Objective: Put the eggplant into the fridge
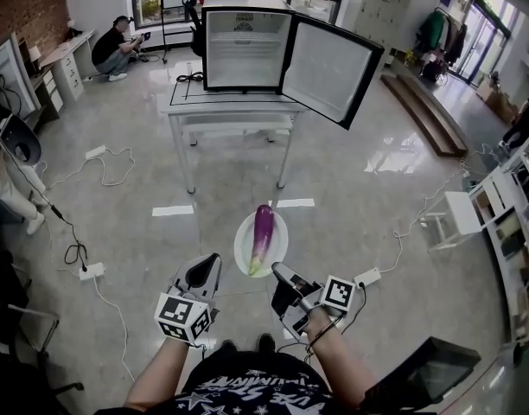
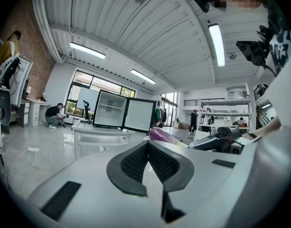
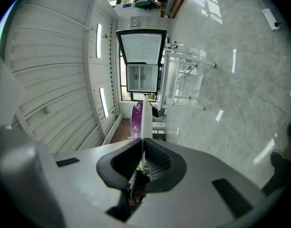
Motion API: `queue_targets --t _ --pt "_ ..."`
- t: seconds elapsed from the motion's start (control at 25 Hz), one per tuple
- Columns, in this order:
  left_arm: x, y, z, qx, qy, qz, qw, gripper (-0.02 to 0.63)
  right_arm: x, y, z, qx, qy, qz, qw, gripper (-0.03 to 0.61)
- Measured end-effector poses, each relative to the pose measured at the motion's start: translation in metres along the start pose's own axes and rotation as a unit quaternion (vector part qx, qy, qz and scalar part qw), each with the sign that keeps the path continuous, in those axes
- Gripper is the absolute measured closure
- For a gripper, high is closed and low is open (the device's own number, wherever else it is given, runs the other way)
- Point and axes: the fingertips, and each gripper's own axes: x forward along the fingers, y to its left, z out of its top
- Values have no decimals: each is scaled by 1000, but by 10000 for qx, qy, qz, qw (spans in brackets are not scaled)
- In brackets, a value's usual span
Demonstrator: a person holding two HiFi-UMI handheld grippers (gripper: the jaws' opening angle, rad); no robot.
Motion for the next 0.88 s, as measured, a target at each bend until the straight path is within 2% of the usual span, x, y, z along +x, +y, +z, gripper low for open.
queue_targets --t 0.56,0.88 --pt "-26 6 0 2 -32 -299 9995 604 -1 15 -31 -90 -257 193 9994 558" --pt "-43 9 -7 21 6 -333 9994 604 -6 8 -44 -78 -329 140 9993 558"
